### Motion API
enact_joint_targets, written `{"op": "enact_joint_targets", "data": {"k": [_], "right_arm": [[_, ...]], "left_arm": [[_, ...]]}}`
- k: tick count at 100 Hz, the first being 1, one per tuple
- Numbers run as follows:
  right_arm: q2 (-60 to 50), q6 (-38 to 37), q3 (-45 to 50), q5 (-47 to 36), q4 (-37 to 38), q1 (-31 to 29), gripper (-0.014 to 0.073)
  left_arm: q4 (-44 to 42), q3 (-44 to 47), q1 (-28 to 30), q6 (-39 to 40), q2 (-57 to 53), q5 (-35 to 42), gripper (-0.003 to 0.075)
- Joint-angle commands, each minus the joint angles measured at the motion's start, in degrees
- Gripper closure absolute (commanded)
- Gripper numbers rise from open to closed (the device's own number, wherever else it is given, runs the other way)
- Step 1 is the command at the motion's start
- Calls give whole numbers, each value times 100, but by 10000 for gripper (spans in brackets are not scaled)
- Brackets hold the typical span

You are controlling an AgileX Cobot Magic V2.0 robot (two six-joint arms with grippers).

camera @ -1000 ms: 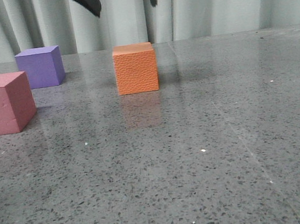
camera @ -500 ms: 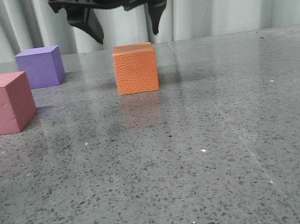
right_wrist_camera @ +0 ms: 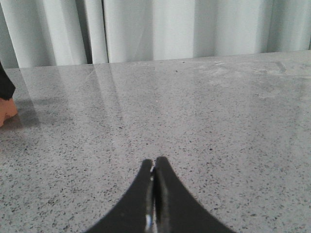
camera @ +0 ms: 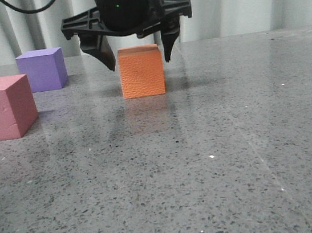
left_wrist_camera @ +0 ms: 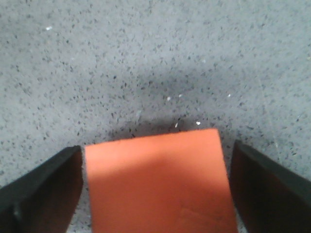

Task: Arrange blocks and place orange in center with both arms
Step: 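Lift the orange cube with the left gripper and carry it toward the purple cube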

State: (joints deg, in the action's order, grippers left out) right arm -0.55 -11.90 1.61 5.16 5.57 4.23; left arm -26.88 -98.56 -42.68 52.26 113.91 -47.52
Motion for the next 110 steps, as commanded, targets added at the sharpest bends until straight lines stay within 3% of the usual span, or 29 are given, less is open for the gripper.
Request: {"op": "enact_joint_targets", "data": {"k": [1, 17, 27, 72, 110], "right_arm": [[-122, 40, -80, -472, -8, -37, 653], [-122, 40, -80, -472, -8, -37, 653], [-122, 40, -80, -472, -8, -37, 653], [-122, 40, -80, -472, -8, -37, 653], [-122, 40, -80, -472, -8, -37, 653]], "left_arm": [[-58, -152, -10, 61, -276, 166, 235], [-96, -152, -45, -31, -276, 154, 473], [-96, -152, -111, -254, -276, 175, 563], [-882, -152, -218, -583, -1141, 137, 568], [-1112, 328, 499, -705, -1870, -41, 568]]}}
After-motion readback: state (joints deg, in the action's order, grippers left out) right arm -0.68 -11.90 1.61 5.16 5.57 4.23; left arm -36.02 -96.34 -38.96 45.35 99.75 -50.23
